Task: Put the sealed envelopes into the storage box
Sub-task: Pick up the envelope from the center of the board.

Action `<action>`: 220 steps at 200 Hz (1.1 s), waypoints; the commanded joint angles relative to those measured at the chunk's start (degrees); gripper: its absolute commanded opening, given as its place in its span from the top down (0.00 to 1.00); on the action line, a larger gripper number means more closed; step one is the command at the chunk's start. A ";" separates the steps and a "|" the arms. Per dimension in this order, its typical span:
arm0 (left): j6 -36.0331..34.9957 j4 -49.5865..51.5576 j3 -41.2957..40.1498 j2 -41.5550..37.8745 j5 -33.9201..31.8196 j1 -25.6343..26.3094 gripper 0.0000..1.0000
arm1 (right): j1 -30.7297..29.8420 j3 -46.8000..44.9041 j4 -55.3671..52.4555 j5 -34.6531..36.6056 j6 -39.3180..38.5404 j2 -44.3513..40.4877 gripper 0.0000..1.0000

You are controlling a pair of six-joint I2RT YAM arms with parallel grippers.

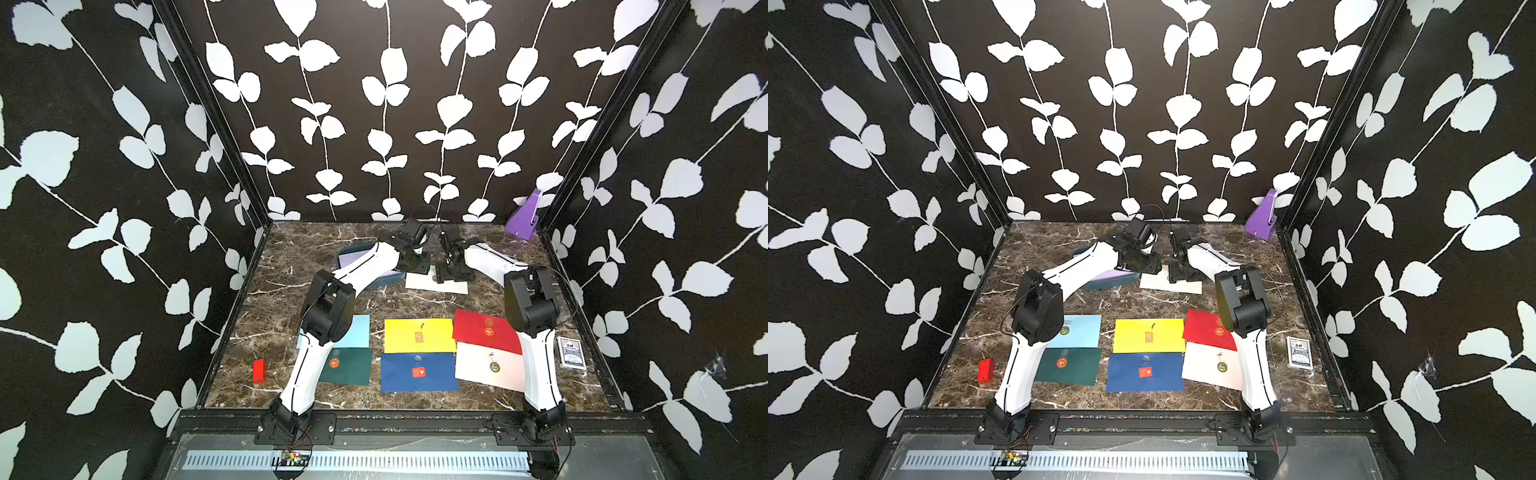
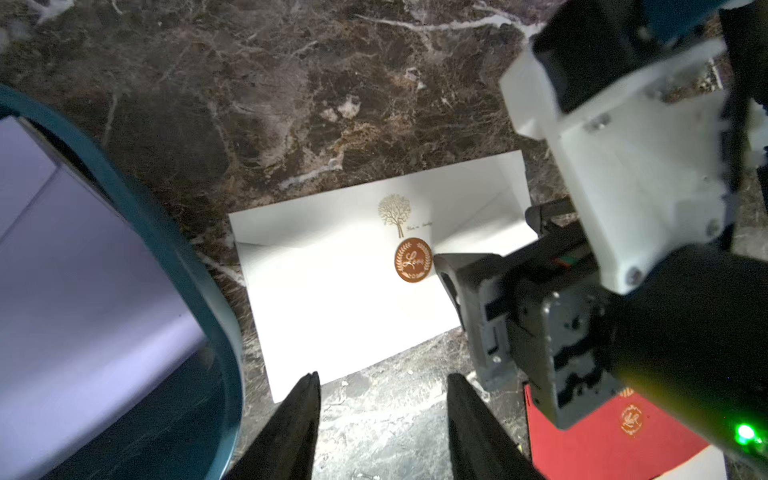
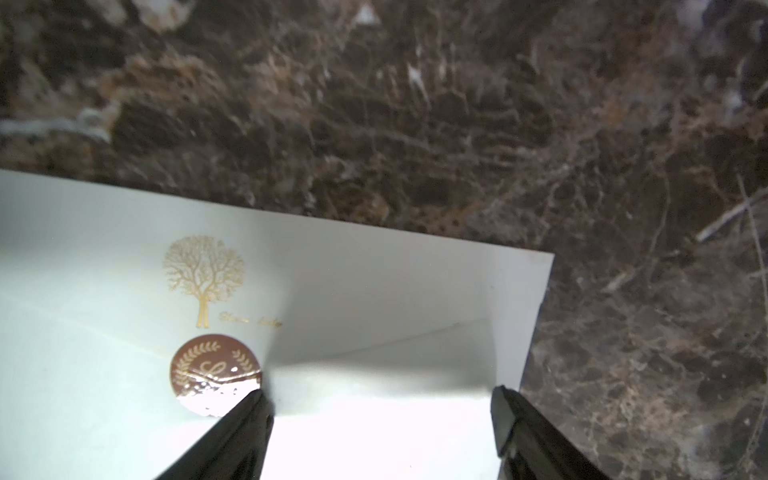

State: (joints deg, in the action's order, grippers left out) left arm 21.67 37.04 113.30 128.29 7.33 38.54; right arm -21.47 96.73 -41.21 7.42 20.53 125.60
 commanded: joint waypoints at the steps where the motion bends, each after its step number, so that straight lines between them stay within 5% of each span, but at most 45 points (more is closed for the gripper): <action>1: -0.05 2.00 -0.06 -2.63 -0.77 0.19 0.48 | 2.40 -7.45 -3.59 0.60 -1.90 -2.92 0.16; 108: 1.48 0.84 2.71 4.58 1.53 4.48 0.49 | 9.72 -18.77 5.20 -8.64 1.25 -16.33 0.01; 220: 0.17 -0.10 1.11 10.31 6.05 4.48 0.49 | 13.27 -25.99 11.18 -18.58 5.98 -13.51 0.01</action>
State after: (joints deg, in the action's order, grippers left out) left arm 22.48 37.08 115.35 137.80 11.14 43.03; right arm -7.84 73.34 -32.47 -6.37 24.53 110.00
